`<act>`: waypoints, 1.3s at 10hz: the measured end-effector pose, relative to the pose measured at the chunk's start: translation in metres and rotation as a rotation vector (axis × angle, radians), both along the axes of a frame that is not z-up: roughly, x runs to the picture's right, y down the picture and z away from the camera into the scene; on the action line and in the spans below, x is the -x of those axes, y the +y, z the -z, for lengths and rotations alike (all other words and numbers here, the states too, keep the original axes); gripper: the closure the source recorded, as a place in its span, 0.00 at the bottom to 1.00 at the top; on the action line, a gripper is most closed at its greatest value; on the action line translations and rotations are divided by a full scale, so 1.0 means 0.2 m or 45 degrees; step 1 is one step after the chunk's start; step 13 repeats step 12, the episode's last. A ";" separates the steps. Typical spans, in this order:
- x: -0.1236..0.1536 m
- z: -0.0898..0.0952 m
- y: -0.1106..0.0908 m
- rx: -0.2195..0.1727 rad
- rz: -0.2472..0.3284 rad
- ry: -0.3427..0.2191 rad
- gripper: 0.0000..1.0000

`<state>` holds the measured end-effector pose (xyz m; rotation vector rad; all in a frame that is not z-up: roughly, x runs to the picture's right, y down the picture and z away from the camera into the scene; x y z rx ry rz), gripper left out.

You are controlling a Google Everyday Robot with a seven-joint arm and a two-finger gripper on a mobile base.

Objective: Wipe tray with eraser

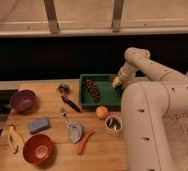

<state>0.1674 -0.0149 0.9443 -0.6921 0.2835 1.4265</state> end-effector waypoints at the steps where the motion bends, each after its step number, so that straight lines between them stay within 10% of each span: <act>1: 0.06 0.00 0.01 0.005 0.020 -0.027 1.00; 7: 0.22 0.34 0.37 0.047 0.136 -0.088 1.00; 13: 0.02 0.37 0.37 0.045 0.075 0.040 1.00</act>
